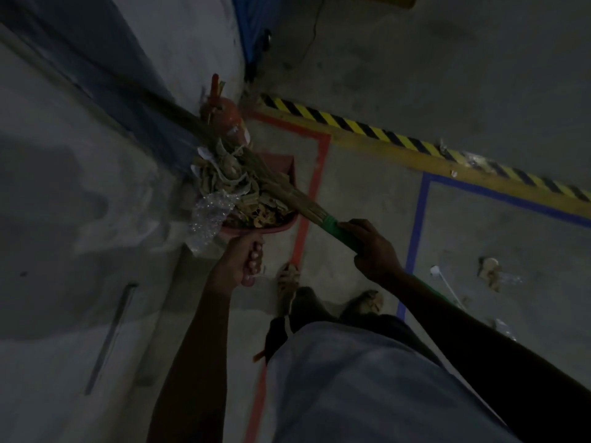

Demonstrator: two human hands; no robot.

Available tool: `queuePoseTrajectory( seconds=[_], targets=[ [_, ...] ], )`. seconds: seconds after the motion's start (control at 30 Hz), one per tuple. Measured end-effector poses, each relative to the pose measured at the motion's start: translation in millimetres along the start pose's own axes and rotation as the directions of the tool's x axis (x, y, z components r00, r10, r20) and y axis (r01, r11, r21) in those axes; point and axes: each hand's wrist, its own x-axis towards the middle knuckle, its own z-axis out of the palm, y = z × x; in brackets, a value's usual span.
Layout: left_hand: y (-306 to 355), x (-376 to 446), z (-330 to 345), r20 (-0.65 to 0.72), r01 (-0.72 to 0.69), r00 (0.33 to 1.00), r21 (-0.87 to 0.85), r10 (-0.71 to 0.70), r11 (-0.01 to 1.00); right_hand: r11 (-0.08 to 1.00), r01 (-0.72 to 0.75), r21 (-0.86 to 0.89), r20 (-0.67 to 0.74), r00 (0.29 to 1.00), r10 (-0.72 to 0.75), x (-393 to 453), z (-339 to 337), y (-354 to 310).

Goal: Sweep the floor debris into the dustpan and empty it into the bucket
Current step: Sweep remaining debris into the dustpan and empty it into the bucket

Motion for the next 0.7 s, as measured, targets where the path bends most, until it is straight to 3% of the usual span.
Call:
queuePoseTrajectory(
  seconds=[0.33, 0.5, 0.7],
  targets=[
    [40, 112, -77, 0.007, 0.175, 0.985, 0.025, -0.175, 0.984, 0.993, -0.119, -0.025, 0.062, 0.991, 0.120, 85, 65, -59],
    [55, 154, -76, -0.070, 0.185, 0.981, 0.024, -0.183, 0.982, 0.986, -0.163, -0.033, -0.010, 0.987, 0.162, 109, 70, -71],
    [65, 172, -62, -0.059, 0.251, 0.967, 0.057, -0.248, 0.966, 0.983, -0.178, -0.039, -0.046, 0.983, 0.176, 116, 54, -70]
  ],
)
